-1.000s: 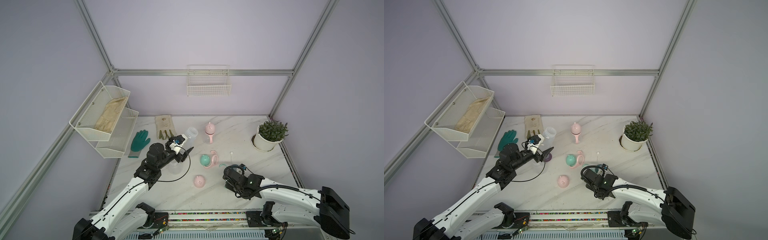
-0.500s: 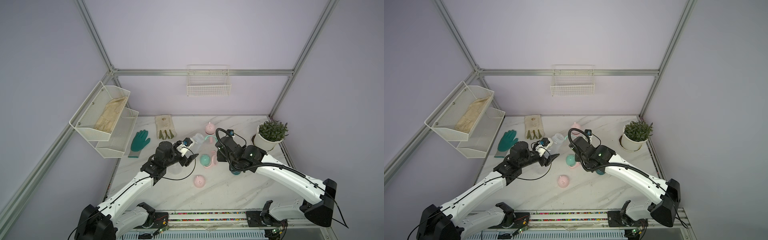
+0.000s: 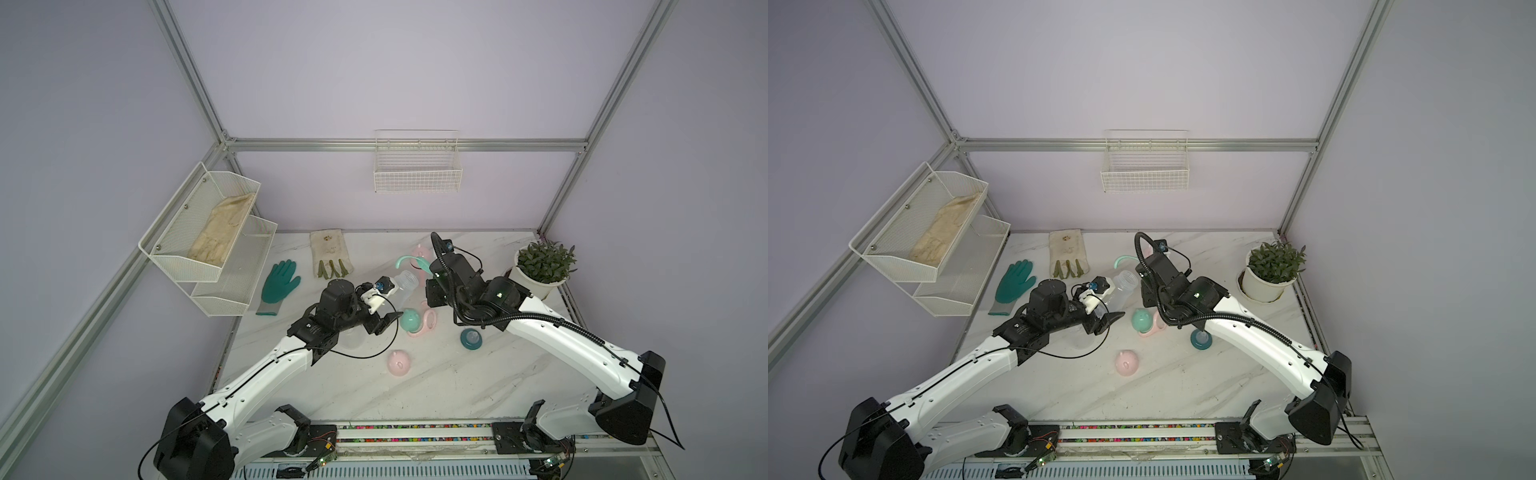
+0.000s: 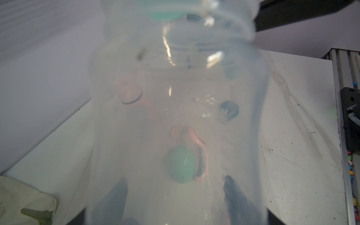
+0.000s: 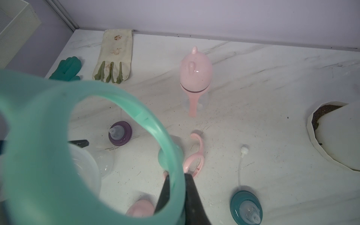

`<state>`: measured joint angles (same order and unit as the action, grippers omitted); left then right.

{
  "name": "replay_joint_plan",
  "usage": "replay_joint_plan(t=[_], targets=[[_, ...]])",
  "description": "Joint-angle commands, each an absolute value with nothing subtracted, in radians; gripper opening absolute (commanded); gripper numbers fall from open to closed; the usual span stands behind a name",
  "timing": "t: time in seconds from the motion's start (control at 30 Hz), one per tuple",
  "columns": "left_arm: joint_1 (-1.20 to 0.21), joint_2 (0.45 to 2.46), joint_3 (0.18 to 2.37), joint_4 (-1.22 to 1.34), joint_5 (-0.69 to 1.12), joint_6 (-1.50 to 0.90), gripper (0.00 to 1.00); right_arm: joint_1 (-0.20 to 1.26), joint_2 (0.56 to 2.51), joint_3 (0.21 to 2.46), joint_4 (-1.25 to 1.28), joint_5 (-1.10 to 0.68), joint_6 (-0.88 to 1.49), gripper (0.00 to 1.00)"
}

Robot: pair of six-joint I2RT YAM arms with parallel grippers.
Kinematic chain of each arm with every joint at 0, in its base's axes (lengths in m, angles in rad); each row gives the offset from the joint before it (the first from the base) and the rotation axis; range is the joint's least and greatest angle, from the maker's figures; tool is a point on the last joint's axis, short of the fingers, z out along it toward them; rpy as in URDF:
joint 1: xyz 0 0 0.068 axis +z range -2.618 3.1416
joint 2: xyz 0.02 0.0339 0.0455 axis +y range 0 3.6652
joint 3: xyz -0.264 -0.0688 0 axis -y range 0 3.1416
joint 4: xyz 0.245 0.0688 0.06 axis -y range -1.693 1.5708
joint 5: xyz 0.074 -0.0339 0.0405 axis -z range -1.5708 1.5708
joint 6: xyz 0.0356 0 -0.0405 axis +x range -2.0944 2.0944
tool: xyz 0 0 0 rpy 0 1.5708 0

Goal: Assemble the baby bottles
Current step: Put on the handle of the baby bottle.

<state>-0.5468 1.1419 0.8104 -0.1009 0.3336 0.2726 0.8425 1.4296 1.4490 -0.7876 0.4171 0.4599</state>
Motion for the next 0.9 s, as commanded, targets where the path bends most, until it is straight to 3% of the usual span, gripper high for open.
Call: replay_joint_plan(t=[0.0,0.87], targets=[[-0.554,1.161,0.906,-0.084,0.330,0.273,0.00,0.845,1.449,1.450,-0.738,0.389,0.425,0.00],[-0.559,1.298,1.027,-0.084,0.240,0.237,0.00,0.903,1.454,1.398,-0.661,0.315,0.290,0.00]])
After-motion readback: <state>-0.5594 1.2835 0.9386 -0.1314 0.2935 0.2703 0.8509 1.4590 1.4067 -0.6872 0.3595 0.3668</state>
